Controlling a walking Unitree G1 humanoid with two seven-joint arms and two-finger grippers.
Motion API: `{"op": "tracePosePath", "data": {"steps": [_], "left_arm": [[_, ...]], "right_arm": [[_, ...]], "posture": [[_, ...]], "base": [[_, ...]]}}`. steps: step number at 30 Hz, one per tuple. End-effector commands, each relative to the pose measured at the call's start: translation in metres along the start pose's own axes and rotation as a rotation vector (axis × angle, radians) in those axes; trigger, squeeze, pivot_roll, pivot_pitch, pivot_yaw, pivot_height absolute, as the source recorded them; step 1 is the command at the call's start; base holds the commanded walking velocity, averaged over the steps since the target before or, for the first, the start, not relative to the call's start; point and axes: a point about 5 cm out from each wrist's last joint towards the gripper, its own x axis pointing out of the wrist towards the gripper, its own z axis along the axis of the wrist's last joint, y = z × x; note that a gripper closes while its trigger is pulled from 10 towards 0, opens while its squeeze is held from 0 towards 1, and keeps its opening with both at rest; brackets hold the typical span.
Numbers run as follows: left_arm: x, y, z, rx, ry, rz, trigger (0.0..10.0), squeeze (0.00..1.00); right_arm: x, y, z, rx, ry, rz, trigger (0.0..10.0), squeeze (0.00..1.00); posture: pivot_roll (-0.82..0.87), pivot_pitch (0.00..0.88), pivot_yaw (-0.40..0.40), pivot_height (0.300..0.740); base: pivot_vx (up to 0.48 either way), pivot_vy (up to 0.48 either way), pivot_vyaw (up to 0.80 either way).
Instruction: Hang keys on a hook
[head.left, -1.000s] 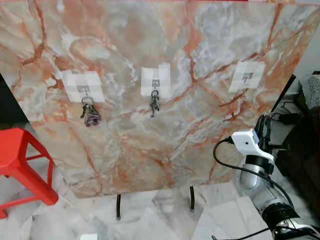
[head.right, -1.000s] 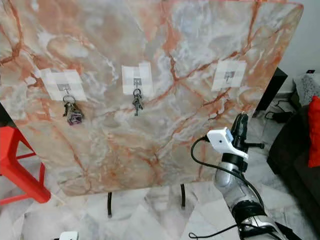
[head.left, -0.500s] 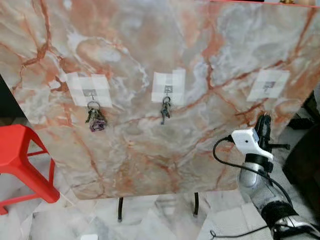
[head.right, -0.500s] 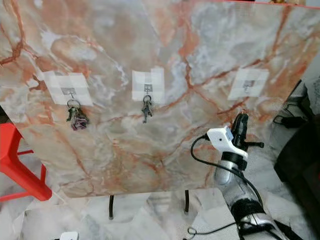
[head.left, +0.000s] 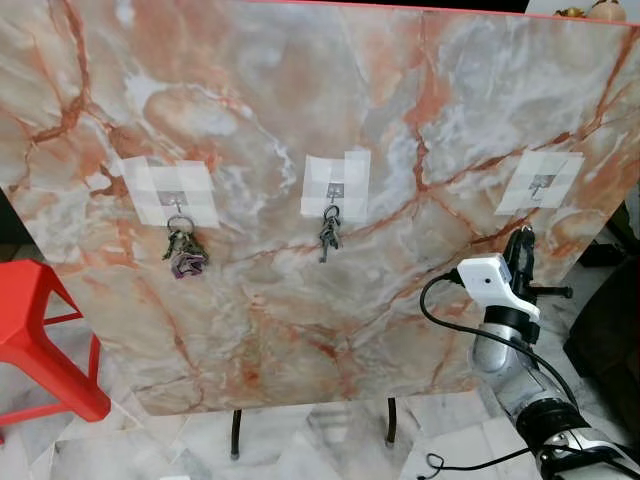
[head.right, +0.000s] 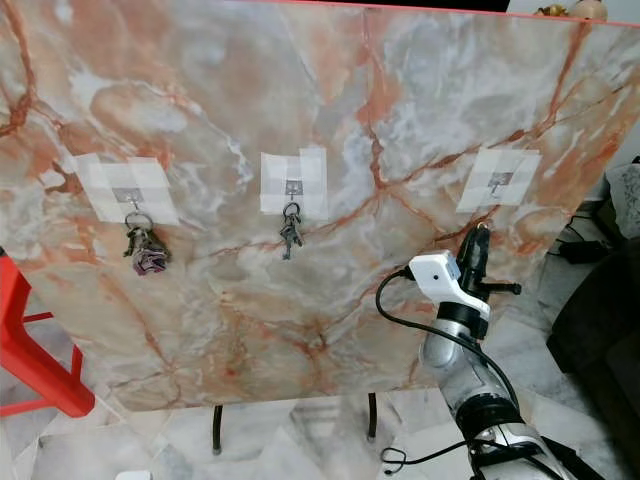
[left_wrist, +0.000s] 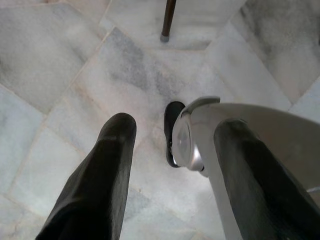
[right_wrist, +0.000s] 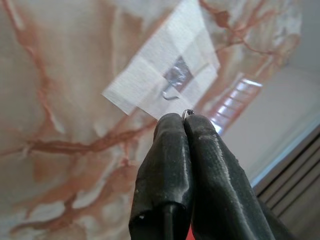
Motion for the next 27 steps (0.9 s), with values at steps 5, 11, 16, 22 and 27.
{"op": "tracePosePath", "data": {"steps": [5,11,16,22,27], "left_arm": [[0.0003,-0.0064,-0.0022,0.004,0.016,-0.022,10.0,0.0],[0.0002,-0.0063,-0.0023,0.003,0.017,-0.021,10.0,0.0],[0.0002,-0.0063,-0.0025,0.003,0.017,-0.021,10.0,0.0],[0.0001,-0.0062,-0.0027,0.004,0.018,-0.022,10.0,0.0],[0.0,-0.0061,-0.0029,0.004,0.018,-0.021,10.0,0.0]], "right_arm": [[0.0022,-0.0043,-0.0054,-0.013,0.018,-0.011,10.0,0.0],[0.0008,-0.0037,-0.008,-0.014,0.036,-0.005,10.0,0.0],[0.001,-0.0046,-0.01,-0.011,0.049,-0.008,10.0,0.0],[0.001,-0.0044,-0.0101,-0.007,0.054,-0.007,10.0,0.0],[0.0008,-0.004,-0.0102,-0.008,0.055,-0.003,10.0,0.0]], "posture": [[0.02,0.0,-0.085,0.74],[0.02,0.0,-0.086,0.74],[0.02,0.0,-0.086,0.74],[0.02,0.0,-0.086,0.74],[0.02,0.0,-0.086,0.74]], "base": [[0.0,0.0,0.0],[0.0,0.0,0.0],[0.0,0.0,0.0],[0.126,0.0,0.0],[0.263,0.0,0.0]]}}
